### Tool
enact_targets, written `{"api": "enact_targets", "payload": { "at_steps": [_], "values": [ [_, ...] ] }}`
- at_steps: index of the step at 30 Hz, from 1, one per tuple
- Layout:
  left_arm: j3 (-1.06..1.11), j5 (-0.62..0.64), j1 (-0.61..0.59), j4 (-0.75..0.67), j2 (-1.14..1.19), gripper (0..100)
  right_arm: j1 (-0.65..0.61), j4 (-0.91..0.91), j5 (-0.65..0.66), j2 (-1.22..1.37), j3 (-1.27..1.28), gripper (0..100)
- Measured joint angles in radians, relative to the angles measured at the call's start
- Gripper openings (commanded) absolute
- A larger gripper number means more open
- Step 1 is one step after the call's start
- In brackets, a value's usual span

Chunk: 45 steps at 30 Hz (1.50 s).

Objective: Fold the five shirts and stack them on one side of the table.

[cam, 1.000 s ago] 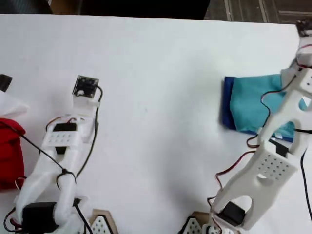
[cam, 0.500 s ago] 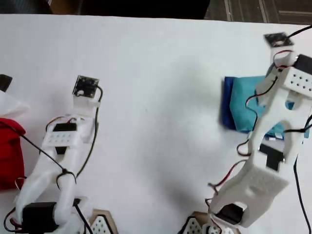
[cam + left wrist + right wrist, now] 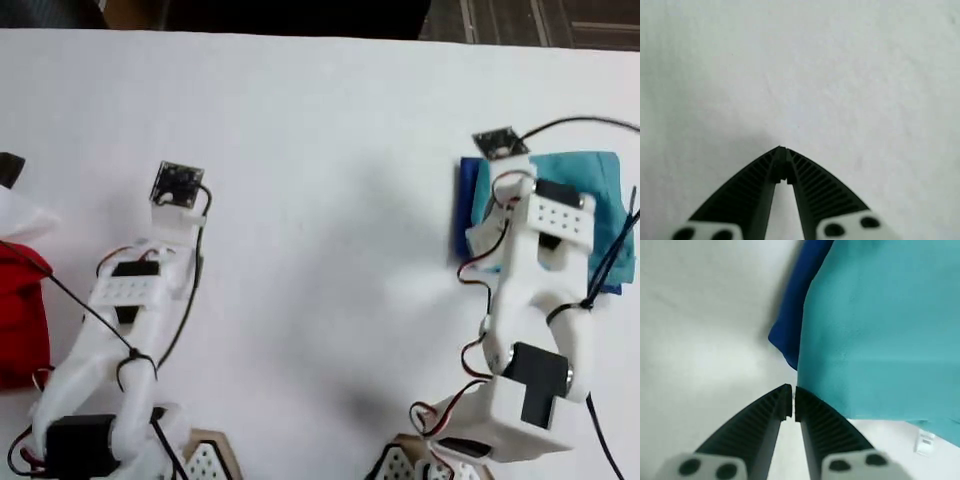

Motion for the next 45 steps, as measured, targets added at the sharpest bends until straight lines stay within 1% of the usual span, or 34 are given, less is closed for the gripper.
{"api": "enact_targets", "payload": {
  "at_steps": [4,7,12,15,19,23,29,33,40,45],
  "values": [
    [0.0,0.0,0.0,0.0,0.0,3,-0.035,-0.043,0.0,0.0,0.068,2.1],
    [0.0,0.0,0.0,0.0,0.0,3,-0.068,-0.046,0.0,-0.003,0.069,2.1],
    [0.0,0.0,0.0,-0.005,0.0,3,-0.072,-0.026,0.0,-0.084,0.035,2.1],
    [0.0,0.0,0.0,-0.005,0.0,3,-0.048,-0.025,0.0,-0.158,-0.014,2.0],
    [0.0,0.0,0.0,-0.005,0.0,3,0.023,-0.063,0.0,-0.186,-0.026,2.0],
    [0.0,0.0,0.0,-0.005,0.0,3,0.061,-0.146,0.0,-0.187,0.057,2.0],
    [0.0,0.0,0.0,-0.005,0.0,3,0.06,-0.341,0.0,-0.187,0.262,2.0],
    [0.0,0.0,0.0,-0.005,0.0,3,0.06,-0.41,0.0,-0.187,0.347,2.0],
    [0.0,0.0,0.0,-0.015,0.0,3,0.031,-0.414,0.0,-0.189,0.35,2.0],
    [0.0,0.0,0.0,-0.015,0.0,3,-0.009,-0.374,0.0,-0.189,0.325,2.0]
  ]
}}
